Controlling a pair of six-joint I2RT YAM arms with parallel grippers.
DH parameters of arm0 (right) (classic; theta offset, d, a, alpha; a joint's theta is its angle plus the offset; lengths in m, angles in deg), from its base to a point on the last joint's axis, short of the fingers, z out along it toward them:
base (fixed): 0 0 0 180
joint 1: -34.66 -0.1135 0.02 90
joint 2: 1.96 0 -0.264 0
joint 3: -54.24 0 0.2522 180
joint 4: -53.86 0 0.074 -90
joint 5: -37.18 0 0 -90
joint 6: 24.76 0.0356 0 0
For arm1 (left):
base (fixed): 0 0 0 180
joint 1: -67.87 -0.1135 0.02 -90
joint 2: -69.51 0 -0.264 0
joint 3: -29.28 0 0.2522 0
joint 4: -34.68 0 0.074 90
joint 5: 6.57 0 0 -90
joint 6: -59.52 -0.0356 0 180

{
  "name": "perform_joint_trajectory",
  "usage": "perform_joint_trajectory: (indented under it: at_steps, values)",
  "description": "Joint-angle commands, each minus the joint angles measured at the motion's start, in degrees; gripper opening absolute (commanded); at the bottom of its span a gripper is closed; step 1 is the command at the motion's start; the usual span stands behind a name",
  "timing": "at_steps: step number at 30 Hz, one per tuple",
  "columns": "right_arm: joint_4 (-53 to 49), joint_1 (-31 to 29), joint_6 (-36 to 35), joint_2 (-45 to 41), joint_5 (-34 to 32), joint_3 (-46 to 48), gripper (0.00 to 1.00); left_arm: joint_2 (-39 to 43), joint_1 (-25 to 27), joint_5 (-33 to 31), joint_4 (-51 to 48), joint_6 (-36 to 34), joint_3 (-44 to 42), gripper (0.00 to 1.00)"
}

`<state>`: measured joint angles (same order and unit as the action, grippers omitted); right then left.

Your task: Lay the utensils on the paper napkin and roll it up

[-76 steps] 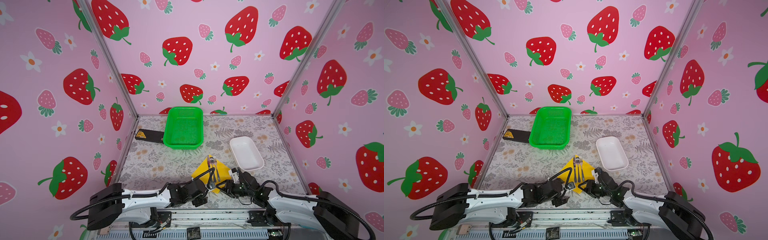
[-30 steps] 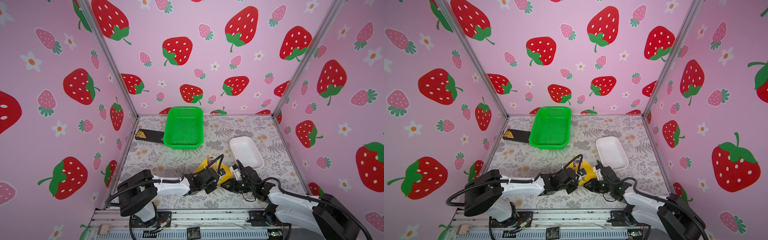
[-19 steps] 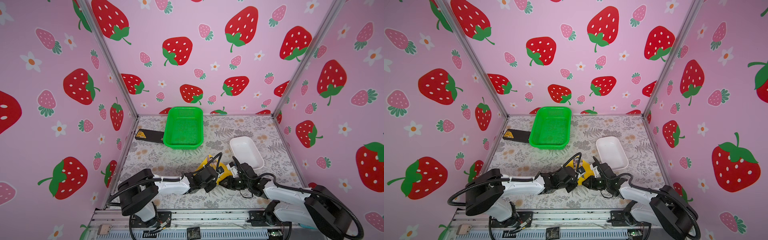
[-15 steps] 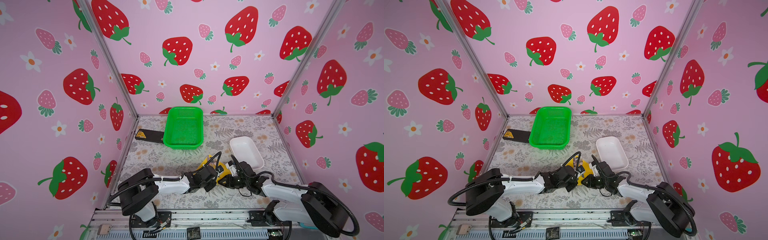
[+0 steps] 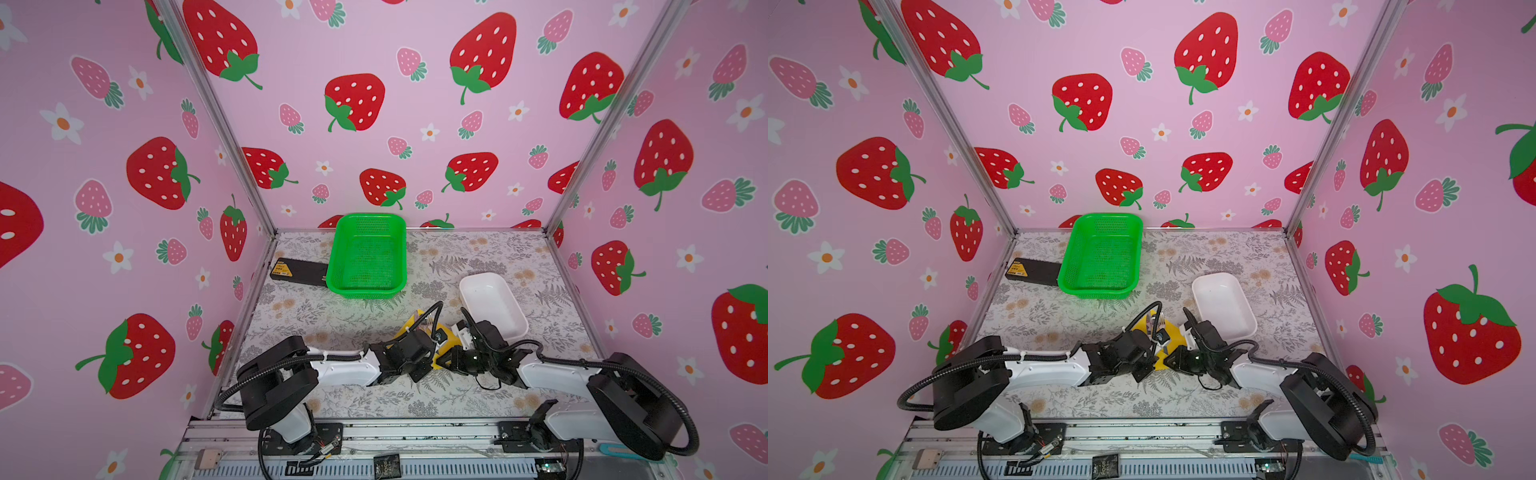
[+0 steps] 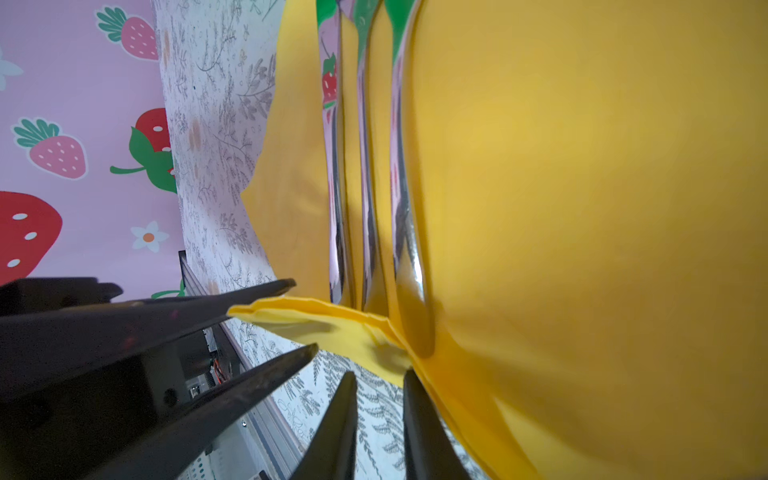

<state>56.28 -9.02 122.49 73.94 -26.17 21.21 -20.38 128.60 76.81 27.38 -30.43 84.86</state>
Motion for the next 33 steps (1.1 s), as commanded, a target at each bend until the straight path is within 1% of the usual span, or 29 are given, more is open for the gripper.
perform_joint_trajectory:
  at_steps: [1,2,5,8,11,13,15,17,19,21,24,28,33]
  values:
    - [0.83,0.64,2.52,-0.08,-1.65,0.07,0.22,4.73,-0.34,-0.92,0.61,2.08,-0.18,0.39]
    - [0.93,0.62,2.74,-0.17,-1.63,0.1,0.22,5.81,-0.36,-1.26,0.2,3.09,-0.66,0.4]
    - [0.57,0.72,3.04,-0.13,-1.56,-0.14,0.22,9.12,-0.52,-1.43,-2.19,9.07,-1.97,0.42]
    - [0.58,0.85,3.32,-0.01,-1.41,-0.3,0.22,11.11,-0.66,0.98,-5.64,17.06,-2.28,0.42]
    - [0.43,0.79,3.38,0.47,-1.28,-0.44,0.22,11.07,-0.58,4.97,-9.39,24.93,-1.18,0.39]
    - [0.28,0.86,3.56,0.98,-1.1,-0.45,0.22,10.02,-0.65,8.36,-9.27,29.28,-1.09,0.33]
    - [0.25,0.81,3.7,1.36,-0.84,-0.45,0.22,8.45,-0.58,11.26,-7.61,32.44,-1.45,0.3]
    - [0.27,0.82,3.65,1.36,-0.89,-0.45,0.2,6.78,-0.61,12.53,-6.15,34.45,-1.65,0.27]
    - [0.16,0.8,3.65,1.24,-1.38,-0.5,0.2,4.73,-0.61,12.32,-5.29,36.38,-1.56,0.25]
    - [-0.02,0.9,3.58,1.28,-1.36,-0.54,0.2,2.93,-0.63,12.27,-5.88,36.71,-0.68,0.23]
    - [-0.48,0.9,3.39,1.36,-1.21,-0.68,0.2,1.0,-0.61,9.79,-8.17,37.8,0.33,0.22]
    - [-1.02,0.89,3.43,0.89,-1.81,-0.36,0.2,1.52,-0.56,6.97,-9.03,38.58,-0.54,0.24]
    - [-1.07,0.91,2.97,1.28,-1.97,-0.41,0.2,1.68,-0.89,5.48,-9.86,39.26,-1.57,0.25]
